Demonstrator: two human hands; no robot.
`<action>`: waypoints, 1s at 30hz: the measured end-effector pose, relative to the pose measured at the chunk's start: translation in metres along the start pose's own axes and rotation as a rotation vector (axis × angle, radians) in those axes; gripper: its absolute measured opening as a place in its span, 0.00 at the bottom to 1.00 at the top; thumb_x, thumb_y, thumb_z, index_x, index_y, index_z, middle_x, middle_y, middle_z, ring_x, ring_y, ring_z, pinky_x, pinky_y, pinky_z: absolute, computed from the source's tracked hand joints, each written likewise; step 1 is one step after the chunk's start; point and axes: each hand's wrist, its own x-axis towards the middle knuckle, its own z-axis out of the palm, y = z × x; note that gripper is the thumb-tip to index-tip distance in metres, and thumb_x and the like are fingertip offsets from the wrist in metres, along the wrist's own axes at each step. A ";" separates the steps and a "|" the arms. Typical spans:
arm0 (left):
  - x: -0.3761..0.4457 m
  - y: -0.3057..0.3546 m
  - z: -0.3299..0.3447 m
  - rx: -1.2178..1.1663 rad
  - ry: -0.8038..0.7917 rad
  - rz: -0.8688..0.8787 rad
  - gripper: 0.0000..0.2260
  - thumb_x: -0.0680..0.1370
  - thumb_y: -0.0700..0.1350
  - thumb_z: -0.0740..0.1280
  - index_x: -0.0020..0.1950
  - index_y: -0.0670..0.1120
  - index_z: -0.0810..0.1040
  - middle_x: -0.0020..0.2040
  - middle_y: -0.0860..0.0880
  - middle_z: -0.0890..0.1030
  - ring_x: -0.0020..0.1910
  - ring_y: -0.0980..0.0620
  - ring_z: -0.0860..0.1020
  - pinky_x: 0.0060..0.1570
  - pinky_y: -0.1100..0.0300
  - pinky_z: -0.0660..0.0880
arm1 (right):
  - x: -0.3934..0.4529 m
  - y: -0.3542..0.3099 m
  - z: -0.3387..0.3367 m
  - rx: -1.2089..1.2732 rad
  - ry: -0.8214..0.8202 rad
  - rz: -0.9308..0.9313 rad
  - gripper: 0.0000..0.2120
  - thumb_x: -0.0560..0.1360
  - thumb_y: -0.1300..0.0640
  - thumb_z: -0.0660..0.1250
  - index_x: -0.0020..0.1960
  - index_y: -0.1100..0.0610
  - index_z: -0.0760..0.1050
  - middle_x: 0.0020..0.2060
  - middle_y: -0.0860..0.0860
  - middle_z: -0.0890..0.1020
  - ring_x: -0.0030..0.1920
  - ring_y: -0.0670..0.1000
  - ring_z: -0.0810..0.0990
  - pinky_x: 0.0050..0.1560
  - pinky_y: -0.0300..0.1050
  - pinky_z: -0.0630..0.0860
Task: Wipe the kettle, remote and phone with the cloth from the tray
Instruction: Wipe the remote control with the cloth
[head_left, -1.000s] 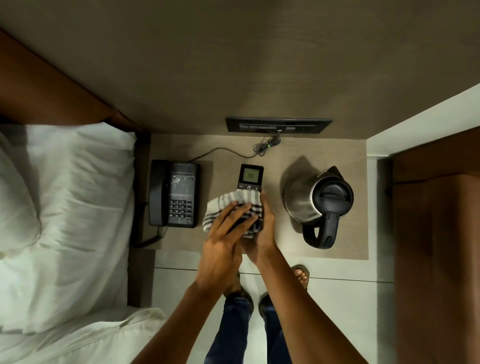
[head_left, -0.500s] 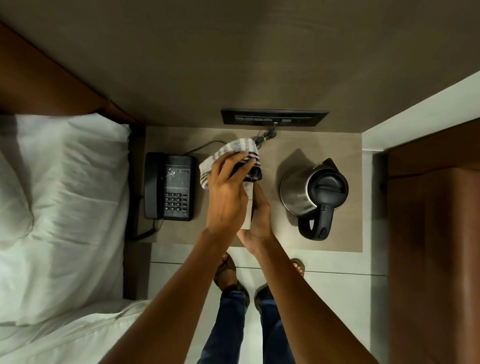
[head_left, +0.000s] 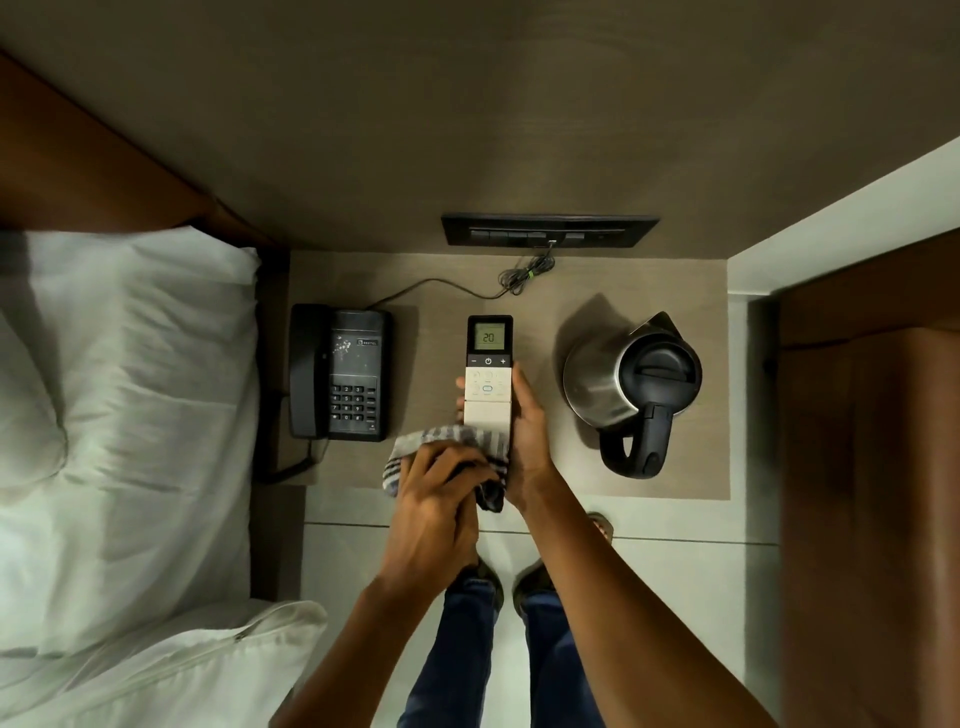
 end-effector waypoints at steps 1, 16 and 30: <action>-0.006 -0.002 0.000 0.005 -0.003 0.004 0.10 0.75 0.38 0.68 0.53 0.48 0.84 0.55 0.51 0.82 0.59 0.51 0.74 0.67 0.66 0.62 | 0.002 0.001 0.001 0.012 0.001 -0.015 0.34 0.83 0.35 0.62 0.75 0.62 0.77 0.56 0.59 0.87 0.45 0.53 0.86 0.50 0.46 0.82; -0.004 -0.030 -0.004 -0.043 -0.087 -0.269 0.10 0.76 0.39 0.64 0.51 0.45 0.84 0.48 0.49 0.84 0.47 0.49 0.79 0.46 0.48 0.80 | 0.018 -0.005 -0.002 -0.417 0.321 -0.089 0.18 0.84 0.37 0.65 0.64 0.47 0.83 0.46 0.48 0.89 0.42 0.47 0.85 0.39 0.43 0.81; 0.054 -0.048 0.005 -0.194 0.054 -0.364 0.17 0.79 0.35 0.65 0.63 0.53 0.79 0.55 0.60 0.74 0.55 0.51 0.80 0.51 0.51 0.83 | 0.044 0.000 -0.012 -0.945 0.405 -0.446 0.19 0.82 0.56 0.74 0.69 0.64 0.78 0.60 0.61 0.87 0.52 0.54 0.85 0.39 0.30 0.80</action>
